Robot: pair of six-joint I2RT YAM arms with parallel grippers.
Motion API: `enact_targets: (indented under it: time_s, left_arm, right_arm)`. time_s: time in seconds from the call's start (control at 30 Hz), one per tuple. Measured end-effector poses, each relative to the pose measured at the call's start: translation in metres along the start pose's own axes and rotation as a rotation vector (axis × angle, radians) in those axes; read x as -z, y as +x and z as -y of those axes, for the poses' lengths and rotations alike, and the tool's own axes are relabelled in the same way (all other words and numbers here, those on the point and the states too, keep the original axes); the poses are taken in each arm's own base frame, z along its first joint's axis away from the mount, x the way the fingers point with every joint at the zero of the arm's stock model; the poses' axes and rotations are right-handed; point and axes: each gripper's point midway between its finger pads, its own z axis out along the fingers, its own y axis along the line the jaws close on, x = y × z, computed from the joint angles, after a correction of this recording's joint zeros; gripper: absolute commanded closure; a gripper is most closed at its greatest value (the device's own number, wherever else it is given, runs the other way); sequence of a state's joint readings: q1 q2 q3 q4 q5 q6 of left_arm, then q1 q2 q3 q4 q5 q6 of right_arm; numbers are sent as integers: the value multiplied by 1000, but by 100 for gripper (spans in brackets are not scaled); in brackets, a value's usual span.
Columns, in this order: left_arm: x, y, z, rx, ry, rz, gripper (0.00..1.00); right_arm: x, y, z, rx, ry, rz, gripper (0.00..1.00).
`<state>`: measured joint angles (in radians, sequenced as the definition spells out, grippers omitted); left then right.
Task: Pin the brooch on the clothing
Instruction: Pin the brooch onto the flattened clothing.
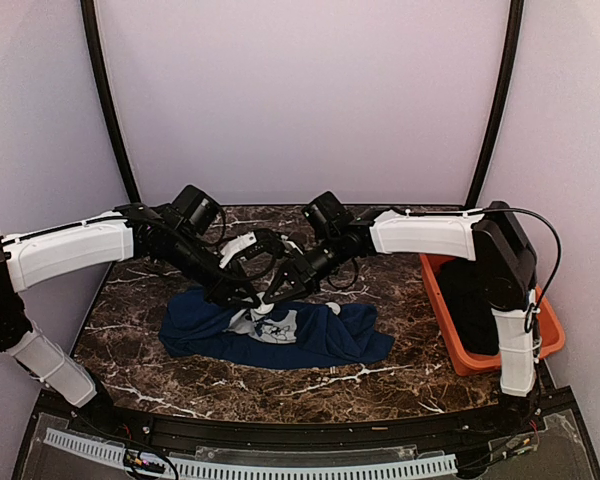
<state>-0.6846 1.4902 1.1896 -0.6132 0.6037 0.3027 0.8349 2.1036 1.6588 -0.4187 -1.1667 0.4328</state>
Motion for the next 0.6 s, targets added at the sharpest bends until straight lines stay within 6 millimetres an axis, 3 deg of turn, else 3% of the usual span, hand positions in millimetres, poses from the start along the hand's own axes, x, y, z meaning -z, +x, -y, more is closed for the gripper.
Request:
enact_targets:
  time_s: [0.2, 0.6]
  left_arm:
    - [0, 0, -2, -2, -10, -1, 80]
    - [0, -1, -3, 0, -18, 1, 80]
  right_arm:
    - [0, 0, 0, -6, -1, 0, 100]
    - [1, -1, 1, -14, 2, 3, 100]
